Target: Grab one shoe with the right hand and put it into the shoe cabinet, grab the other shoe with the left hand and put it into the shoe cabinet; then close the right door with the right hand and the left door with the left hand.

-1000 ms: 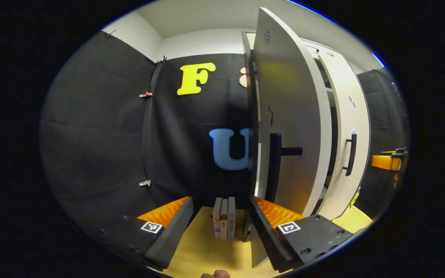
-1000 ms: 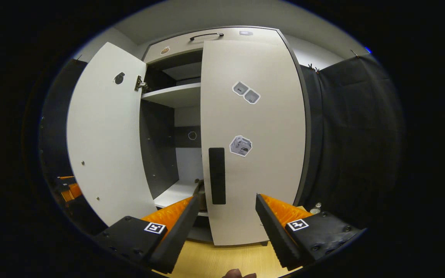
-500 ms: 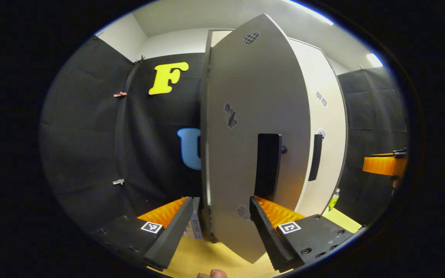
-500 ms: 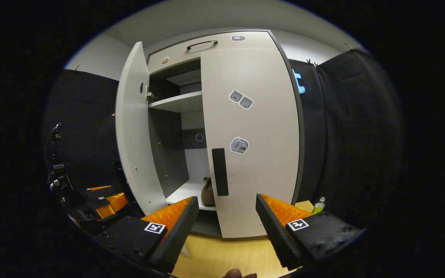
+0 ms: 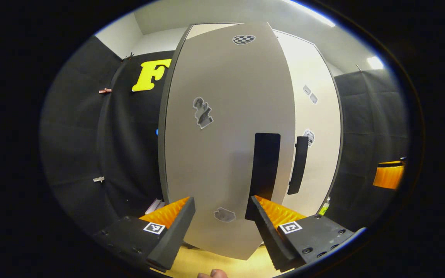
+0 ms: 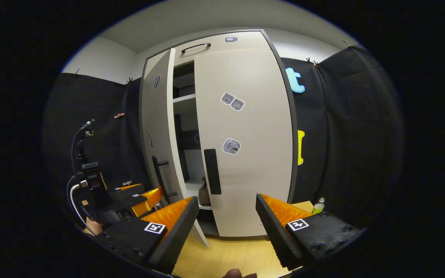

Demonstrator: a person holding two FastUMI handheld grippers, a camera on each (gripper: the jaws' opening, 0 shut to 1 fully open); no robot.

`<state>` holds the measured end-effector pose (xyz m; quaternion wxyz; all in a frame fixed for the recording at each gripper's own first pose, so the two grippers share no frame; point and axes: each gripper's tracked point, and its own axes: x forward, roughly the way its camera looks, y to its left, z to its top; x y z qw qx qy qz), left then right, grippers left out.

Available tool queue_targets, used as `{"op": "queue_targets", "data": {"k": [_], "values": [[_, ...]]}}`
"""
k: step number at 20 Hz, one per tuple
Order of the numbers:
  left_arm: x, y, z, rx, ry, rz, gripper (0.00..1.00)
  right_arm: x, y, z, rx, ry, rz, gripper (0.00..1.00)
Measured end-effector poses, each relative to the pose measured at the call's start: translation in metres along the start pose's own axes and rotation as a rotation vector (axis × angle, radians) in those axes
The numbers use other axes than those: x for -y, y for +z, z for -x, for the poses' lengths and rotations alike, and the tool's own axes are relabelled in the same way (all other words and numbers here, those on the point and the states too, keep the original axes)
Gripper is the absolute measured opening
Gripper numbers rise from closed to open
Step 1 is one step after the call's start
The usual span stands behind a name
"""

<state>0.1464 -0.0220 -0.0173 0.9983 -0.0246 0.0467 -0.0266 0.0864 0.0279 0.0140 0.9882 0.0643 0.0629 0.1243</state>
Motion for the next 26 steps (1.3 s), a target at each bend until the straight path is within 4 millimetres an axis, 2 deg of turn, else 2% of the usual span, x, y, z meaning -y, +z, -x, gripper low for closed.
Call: {"op": "queue_targets", "data": {"k": [2, 4, 5, 6, 10, 12, 13, 14, 15, 16, 18, 26], "values": [[0.005, 0.001, -0.007, 0.001, 0.012, -0.014, 0.94, 0.004, -0.001, -0.001, -0.005, 0.003, -0.006, 0.98], [0.01, 0.004, -0.018, 0.002, 0.024, -0.038, 0.94, 0.005, -0.001, -0.004, -0.009, 0.01, -0.018, 0.98], [0.013, 0.005, -0.024, 0.005, 0.029, -0.048, 0.91, 0.007, 0.0, -0.005, -0.006, 0.01, -0.017, 0.98], [0.014, 0.006, -0.03, 0.005, 0.033, -0.053, 0.94, 0.008, 0.0, -0.006, -0.004, 0.012, -0.017, 0.98], [0.022, 0.006, -0.046, -0.005, 0.026, -0.053, 0.94, 0.011, 0.002, -0.006, 0.0, 0.01, -0.019, 0.98], [0.022, 0.007, -0.051, -0.012, 0.026, -0.056, 0.94, 0.011, 0.003, -0.008, 0.001, 0.011, -0.02, 0.98], [0.022, 0.008, -0.052, -0.015, 0.029, -0.062, 0.91, 0.011, 0.003, -0.009, 0.0, 0.011, -0.019, 0.98], [0.022, 0.009, -0.051, -0.017, 0.033, -0.072, 0.94, 0.011, 0.003, -0.01, -0.001, 0.011, -0.018, 0.98], [0.02, 0.01, -0.048, -0.02, 0.038, -0.079, 0.91, 0.009, 0.003, -0.009, -0.001, 0.012, -0.016, 0.98], [0.019, 0.011, -0.046, -0.027, 0.039, -0.079, 0.94, 0.008, 0.003, -0.008, 0.002, 0.012, -0.015, 0.98], [0.02, 0.01, -0.036, -0.037, 0.03, -0.06, 0.95, 0.006, 0.004, -0.007, 0.005, 0.011, -0.007, 0.98], [0.009, 0.035, 0.036, -0.004, 0.016, -0.012, 0.95, -0.002, 0.006, 0.011, 0.021, 0.002, 0.02, 0.98]]}}
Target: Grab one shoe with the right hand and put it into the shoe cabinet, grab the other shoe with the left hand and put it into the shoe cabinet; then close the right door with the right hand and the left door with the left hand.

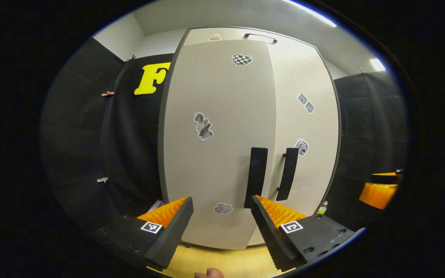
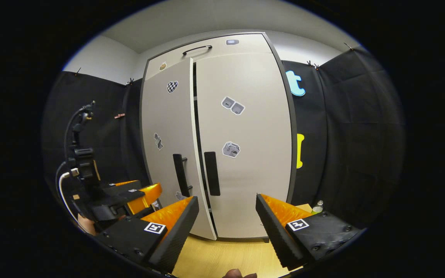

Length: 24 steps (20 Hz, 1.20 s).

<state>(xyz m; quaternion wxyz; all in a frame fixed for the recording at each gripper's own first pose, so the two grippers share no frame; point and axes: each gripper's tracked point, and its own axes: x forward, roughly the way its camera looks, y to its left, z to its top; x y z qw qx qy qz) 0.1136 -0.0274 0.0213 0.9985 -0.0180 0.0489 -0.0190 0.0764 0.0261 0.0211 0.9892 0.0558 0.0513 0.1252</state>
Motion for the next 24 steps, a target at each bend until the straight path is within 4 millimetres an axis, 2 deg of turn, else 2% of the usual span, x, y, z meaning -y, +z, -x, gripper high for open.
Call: {"op": "queue_targets", "data": {"k": [4, 8, 12, 21, 24], "values": [[0.001, 0.015, 0.031, 0.034, 0.002, -0.042, 0.95, -0.005, 0.004, 0.011, 0.013, -0.008, -0.004, 0.98], [0.009, 0.02, 0.06, 0.035, -0.029, -0.01, 0.95, -0.012, 0.01, 0.022, 0.029, -0.013, -0.002, 0.98], [0.005, 0.024, 0.085, 0.042, -0.021, -0.012, 0.95, -0.019, 0.017, 0.036, 0.05, -0.017, 0.002, 0.98], [-0.012, 0.015, 0.126, 0.042, -0.012, -0.013, 0.95, -0.026, 0.02, 0.063, 0.074, -0.052, 0.041, 1.0], [-0.019, 0.01, 0.136, 0.041, 0.004, -0.025, 0.95, -0.027, 0.019, 0.072, 0.082, -0.064, 0.057, 0.98]]}}
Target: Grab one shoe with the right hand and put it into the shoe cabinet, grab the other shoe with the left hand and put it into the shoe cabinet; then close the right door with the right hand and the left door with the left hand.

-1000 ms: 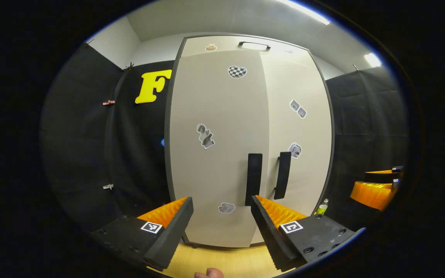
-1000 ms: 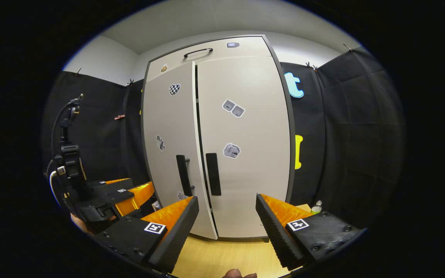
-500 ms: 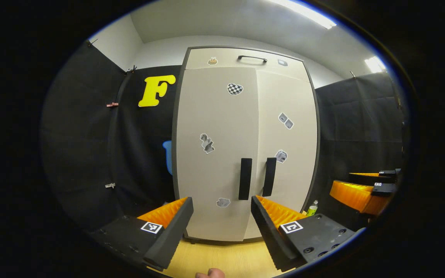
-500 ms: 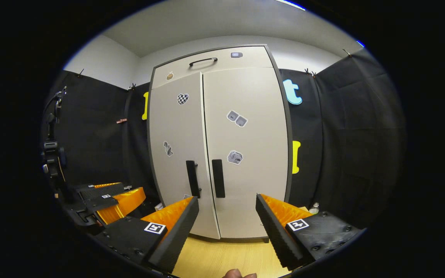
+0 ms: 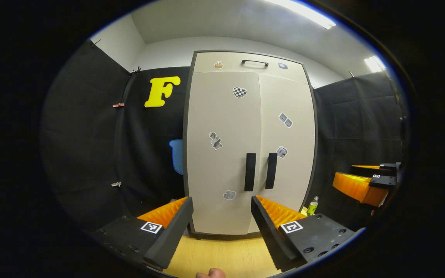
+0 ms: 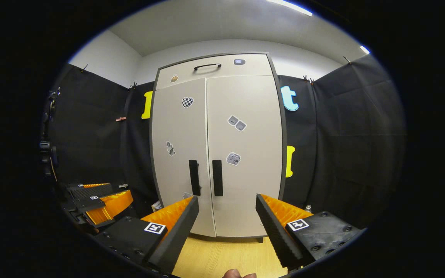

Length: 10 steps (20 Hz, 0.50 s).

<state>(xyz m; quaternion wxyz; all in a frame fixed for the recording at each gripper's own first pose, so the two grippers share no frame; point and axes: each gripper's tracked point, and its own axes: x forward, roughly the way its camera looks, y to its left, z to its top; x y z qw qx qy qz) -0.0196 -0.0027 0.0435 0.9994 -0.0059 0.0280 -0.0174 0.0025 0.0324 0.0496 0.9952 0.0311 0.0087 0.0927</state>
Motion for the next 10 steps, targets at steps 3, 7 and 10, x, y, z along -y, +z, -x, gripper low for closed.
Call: {"op": "queue_targets", "data": {"k": [3, 7, 10], "values": [[-0.005, -0.004, 0.008, -0.002, 0.011, -0.004, 0.95, 0.002, -0.002, 0.006, 0.004, -0.012, 0.004, 0.98], [-0.009, -0.003, 0.014, -0.001, 0.013, -0.011, 0.95, 0.009, -0.004, 0.01, -0.004, -0.031, 0.001, 0.98], [-0.008, -0.002, 0.014, 0.003, 0.007, -0.013, 0.95, 0.012, -0.005, 0.012, -0.004, -0.04, 0.005, 0.98]]}}
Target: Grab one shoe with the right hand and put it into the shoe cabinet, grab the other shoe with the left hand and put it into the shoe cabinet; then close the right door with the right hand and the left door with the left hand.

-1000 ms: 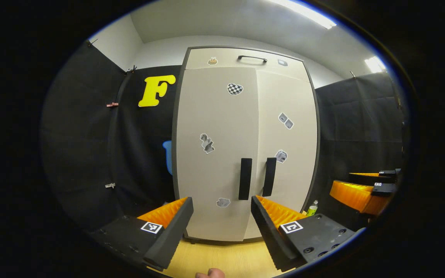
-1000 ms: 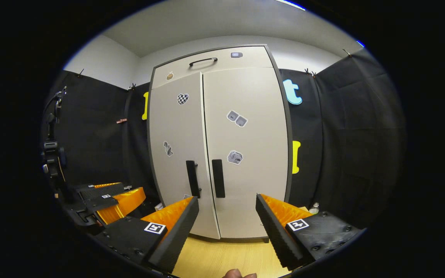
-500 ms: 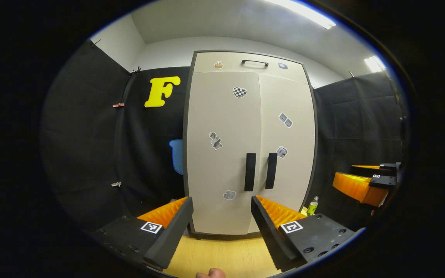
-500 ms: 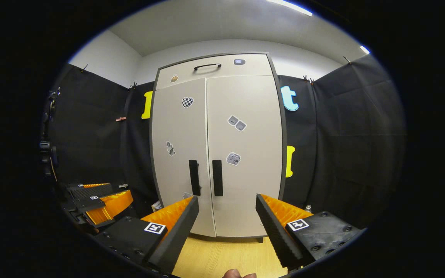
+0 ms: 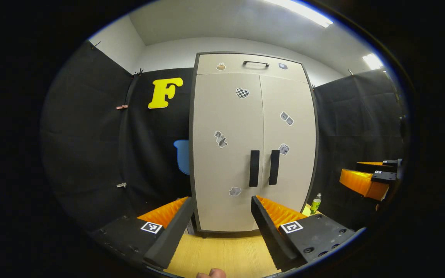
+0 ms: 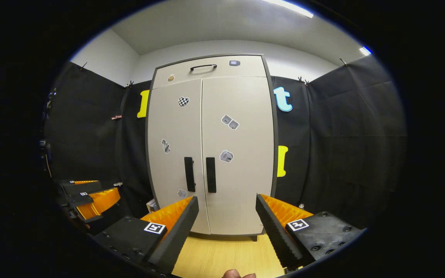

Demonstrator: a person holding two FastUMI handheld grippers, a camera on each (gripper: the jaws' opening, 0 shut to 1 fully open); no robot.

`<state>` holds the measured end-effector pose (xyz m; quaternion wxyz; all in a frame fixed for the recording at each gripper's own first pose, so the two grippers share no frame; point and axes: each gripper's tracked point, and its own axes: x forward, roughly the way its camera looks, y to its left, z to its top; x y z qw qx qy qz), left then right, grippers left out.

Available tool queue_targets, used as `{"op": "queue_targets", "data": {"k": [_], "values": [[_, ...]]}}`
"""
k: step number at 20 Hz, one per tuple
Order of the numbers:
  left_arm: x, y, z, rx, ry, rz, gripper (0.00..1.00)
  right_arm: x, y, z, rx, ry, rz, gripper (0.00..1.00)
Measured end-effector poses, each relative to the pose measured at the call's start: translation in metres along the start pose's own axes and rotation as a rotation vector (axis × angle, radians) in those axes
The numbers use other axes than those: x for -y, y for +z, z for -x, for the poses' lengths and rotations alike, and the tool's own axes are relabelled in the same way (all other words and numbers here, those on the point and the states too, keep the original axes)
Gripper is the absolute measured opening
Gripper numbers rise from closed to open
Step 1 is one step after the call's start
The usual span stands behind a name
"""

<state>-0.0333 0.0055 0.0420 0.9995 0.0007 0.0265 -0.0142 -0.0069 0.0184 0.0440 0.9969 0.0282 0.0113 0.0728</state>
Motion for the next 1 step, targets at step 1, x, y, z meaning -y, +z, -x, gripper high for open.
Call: {"op": "queue_targets", "data": {"k": [1], "values": [[0.0006, -0.001, 0.0, -0.001, -0.002, -0.002, 0.95, -0.0001, -0.0003, 0.0004, 0.0, 0.0, -0.001, 0.98]]}}
